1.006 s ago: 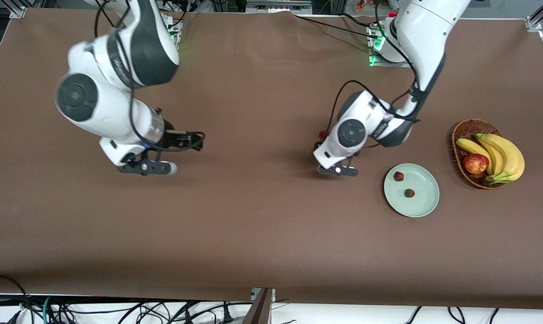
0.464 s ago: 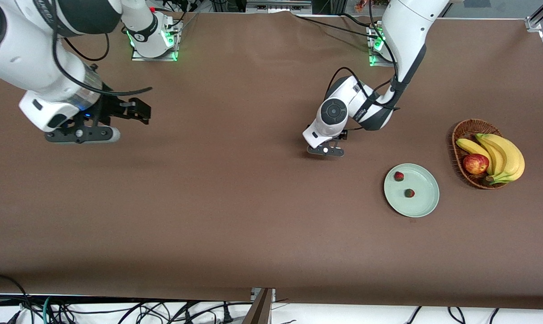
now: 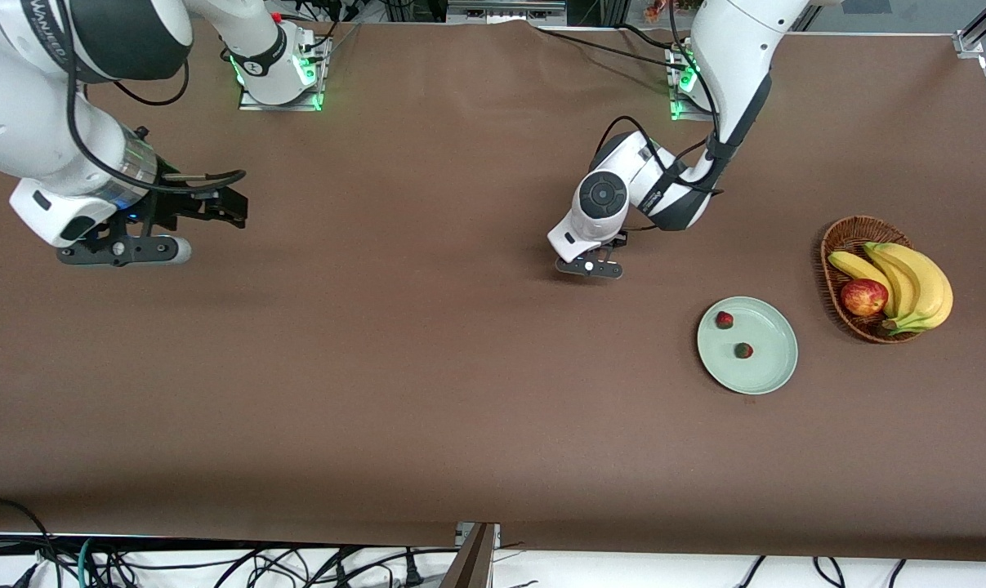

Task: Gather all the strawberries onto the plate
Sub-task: 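Lower the strawberry onto the plate and open the left gripper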

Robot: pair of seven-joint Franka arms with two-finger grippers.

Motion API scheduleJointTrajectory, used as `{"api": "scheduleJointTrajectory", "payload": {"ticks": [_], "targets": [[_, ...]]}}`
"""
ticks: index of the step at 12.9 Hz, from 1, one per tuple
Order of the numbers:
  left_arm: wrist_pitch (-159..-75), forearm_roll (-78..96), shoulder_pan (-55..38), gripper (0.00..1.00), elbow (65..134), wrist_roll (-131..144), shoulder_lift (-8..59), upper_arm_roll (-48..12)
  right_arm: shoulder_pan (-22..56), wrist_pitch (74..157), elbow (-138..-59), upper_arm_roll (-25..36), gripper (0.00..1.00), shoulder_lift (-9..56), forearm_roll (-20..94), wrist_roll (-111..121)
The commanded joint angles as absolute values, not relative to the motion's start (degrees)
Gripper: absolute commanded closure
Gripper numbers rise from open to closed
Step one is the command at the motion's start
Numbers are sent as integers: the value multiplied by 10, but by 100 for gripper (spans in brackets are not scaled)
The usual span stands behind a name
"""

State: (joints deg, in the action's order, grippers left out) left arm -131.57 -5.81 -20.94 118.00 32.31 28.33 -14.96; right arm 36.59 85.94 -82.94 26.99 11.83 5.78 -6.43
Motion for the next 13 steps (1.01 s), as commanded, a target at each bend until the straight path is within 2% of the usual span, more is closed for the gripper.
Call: {"api": "scheduleJointTrajectory", "payload": {"ticks": [1,2,5,7,9,11,12,13], "targets": [[-1215,-62,-162,100,1135,275,240,-142,237,897,-923,120,0,20,13,-62],[-1184,-75,-131,100,1102,232,242,-141,200,907,-948,86,0,-4,10,-61],[-1185,-161,-32,99,1038,113,274,-141,137,911,-982,19,0,-47,-5,-60],[-1190,-175,6,96,987,51,321,-142,124,905,-980,11,0,-48,-5,-49],[-1252,-176,18,95,990,44,363,-142,123,905,-976,11,0,-48,-6,-49],[-1270,-176,24,85,988,43,377,-142,123,907,-971,15,0,-47,-6,-48],[-1270,-176,24,32,984,43,376,-142,123,906,-971,15,0,-47,-6,-48],[-1270,-174,26,0,981,44,373,-142,123,905,-970,16,0,-46,-6,-48]]}}
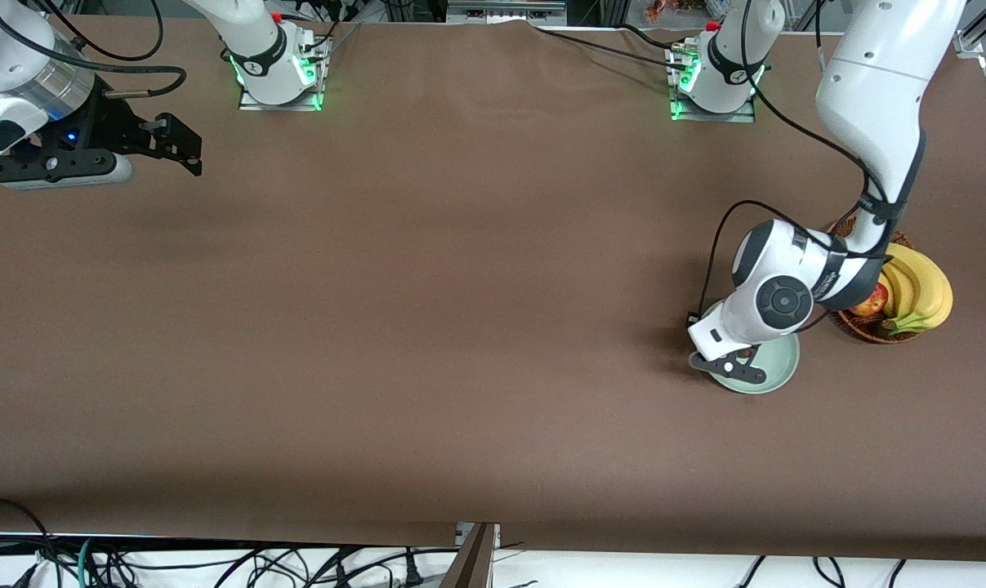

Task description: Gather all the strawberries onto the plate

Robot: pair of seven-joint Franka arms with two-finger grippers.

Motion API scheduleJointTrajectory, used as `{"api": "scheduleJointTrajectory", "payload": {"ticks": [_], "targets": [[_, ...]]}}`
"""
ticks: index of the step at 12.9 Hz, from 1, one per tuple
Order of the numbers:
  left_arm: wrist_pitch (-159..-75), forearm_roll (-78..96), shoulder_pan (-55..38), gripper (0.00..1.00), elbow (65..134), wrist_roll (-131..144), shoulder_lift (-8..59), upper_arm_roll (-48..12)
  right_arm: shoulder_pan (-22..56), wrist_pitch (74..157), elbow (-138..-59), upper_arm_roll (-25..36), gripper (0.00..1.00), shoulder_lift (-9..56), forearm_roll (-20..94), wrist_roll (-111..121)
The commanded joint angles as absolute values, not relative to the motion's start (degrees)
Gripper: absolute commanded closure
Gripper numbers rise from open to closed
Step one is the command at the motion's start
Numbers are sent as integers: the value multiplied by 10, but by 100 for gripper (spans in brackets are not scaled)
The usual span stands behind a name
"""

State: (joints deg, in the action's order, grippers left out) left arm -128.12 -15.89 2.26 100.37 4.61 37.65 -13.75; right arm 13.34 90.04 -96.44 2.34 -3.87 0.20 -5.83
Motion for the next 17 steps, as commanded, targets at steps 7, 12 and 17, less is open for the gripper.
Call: {"api": "scheduleJointTrajectory", "payload": {"ticks": [7,12,17], "targets": [[-1125,-150,61,0,899,47,259,-149,126,905,-955,15,0,-40,-5,-47],[-912,-55,74,0,713,47,237,-149,128,904,-952,11,0,-40,-4,-47],[-843,-19,35,0,769,46,104,-121,128,884,-952,13,0,-41,-5,-48]]}}
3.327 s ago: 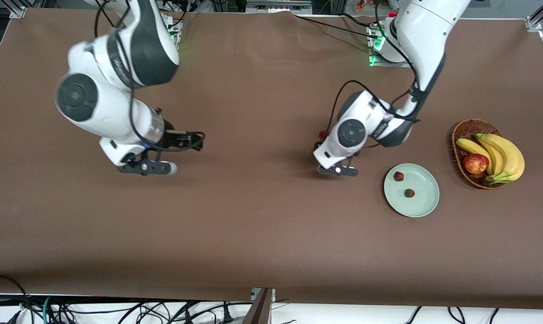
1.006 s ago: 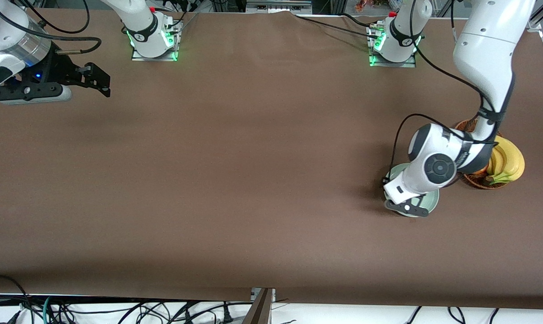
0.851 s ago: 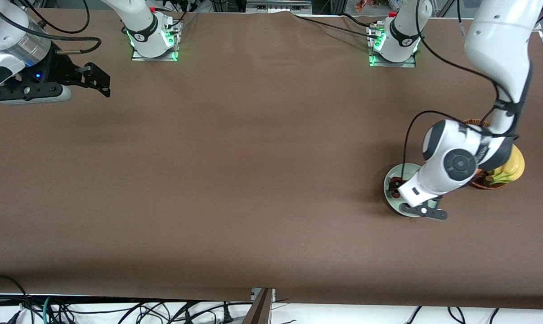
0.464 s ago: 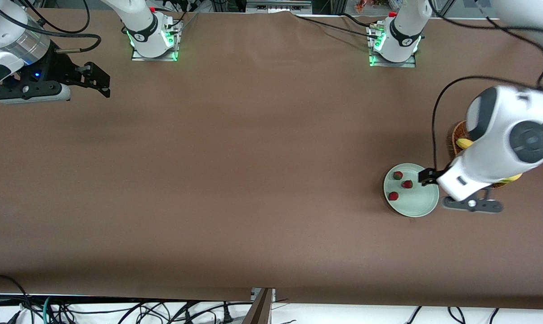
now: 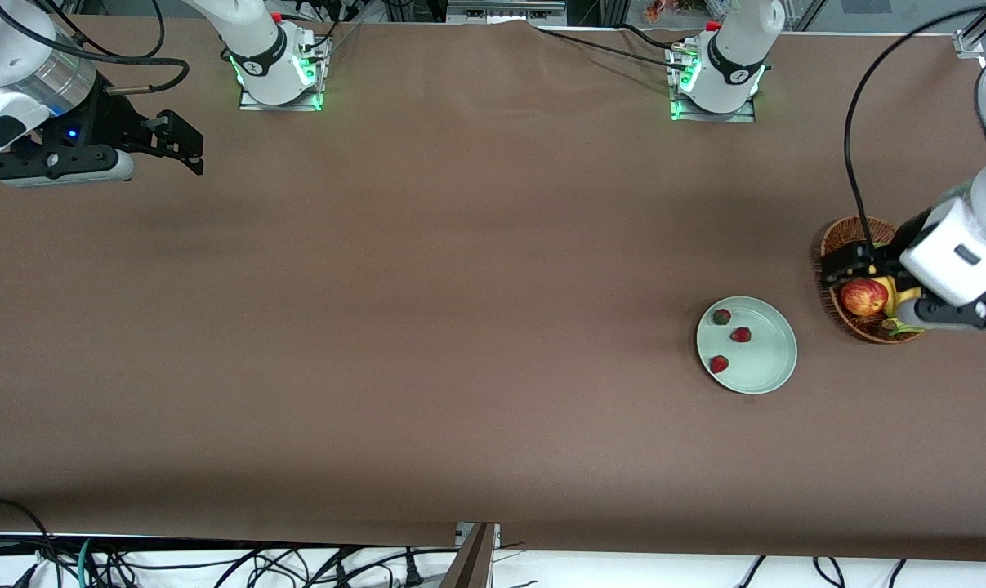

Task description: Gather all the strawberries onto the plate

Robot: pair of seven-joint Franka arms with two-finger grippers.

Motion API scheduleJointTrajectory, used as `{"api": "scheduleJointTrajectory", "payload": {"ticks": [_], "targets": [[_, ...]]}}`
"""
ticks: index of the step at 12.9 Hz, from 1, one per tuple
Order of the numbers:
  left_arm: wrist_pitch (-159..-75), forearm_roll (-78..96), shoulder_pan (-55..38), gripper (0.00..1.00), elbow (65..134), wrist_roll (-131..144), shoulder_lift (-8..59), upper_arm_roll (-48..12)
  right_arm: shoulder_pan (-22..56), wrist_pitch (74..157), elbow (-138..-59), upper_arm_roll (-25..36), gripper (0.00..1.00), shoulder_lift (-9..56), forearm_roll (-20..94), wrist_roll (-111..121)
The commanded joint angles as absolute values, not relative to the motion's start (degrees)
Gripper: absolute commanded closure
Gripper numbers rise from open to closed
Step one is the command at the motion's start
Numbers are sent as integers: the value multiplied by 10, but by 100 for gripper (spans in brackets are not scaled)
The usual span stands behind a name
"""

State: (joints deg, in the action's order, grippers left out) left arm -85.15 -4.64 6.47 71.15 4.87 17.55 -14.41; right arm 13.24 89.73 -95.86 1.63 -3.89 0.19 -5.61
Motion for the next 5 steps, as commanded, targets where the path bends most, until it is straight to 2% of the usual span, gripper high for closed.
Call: {"api": "scheduleJointTrajectory", "payload": {"ticks": [1,2,3,5], "targets": [[-874,-16,14,0,833,45,62,-93,128,884,-952,13,0,-41,-5,-48],[-918,-10,-1,0,897,45,16,-67,128,885,-951,13,0,-41,-5,-49],[-935,0,-10,0,930,46,1,-57,128,885,-950,13,0,-40,-5,-49],[-934,2,-11,0,933,12,1,-46,128,884,-951,12,0,-40,-5,-49]]}}
